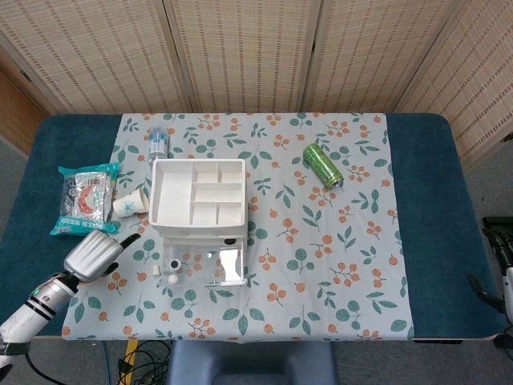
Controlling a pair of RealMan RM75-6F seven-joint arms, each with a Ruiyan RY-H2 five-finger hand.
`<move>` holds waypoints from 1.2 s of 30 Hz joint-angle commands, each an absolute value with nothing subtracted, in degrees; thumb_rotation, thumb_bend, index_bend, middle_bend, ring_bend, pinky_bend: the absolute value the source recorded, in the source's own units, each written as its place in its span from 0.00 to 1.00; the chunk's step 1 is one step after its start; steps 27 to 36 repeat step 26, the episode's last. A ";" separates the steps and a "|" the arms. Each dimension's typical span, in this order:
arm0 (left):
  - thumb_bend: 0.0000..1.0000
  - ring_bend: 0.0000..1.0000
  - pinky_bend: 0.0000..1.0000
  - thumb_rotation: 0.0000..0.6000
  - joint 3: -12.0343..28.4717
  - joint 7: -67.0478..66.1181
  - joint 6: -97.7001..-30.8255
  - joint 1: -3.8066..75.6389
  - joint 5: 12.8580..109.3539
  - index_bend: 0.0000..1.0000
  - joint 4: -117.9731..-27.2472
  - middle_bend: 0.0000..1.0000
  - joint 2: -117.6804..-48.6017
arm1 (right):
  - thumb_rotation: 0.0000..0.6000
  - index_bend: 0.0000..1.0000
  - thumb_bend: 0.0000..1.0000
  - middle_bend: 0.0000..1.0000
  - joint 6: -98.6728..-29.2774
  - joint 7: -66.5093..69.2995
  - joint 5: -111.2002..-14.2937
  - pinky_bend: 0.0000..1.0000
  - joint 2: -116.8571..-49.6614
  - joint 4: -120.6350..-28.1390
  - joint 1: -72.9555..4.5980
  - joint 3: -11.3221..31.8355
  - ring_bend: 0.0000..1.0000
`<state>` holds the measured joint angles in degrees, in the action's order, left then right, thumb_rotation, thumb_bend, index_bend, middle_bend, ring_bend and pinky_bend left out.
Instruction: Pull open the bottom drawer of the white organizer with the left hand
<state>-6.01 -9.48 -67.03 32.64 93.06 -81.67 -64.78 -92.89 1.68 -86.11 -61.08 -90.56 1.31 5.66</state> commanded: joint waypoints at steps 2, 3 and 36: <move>0.24 0.79 0.95 1.00 -2.80 -10.31 -73.41 26.90 86.38 0.25 -83.92 0.77 -63.00 | 1.00 0.12 0.28 0.18 -92.53 1.67 -86.26 0.17 -60.96 -90.69 1.25 5.42 0.18; 0.24 0.77 0.93 1.00 -2.21 -10.71 -74.55 25.85 84.98 0.26 -84.31 0.74 -62.86 | 1.00 0.12 0.28 0.18 -92.18 1.59 -86.35 0.17 -60.82 -90.74 1.18 5.24 0.18; 0.21 0.22 0.26 1.00 -0.41 -14.52 -88.75 10.83 78.98 0.03 -95.34 0.19 -65.02 | 1.00 0.12 0.27 0.16 -87.05 3.24 -89.47 0.17 -60.09 -92.68 -2.00 3.18 0.11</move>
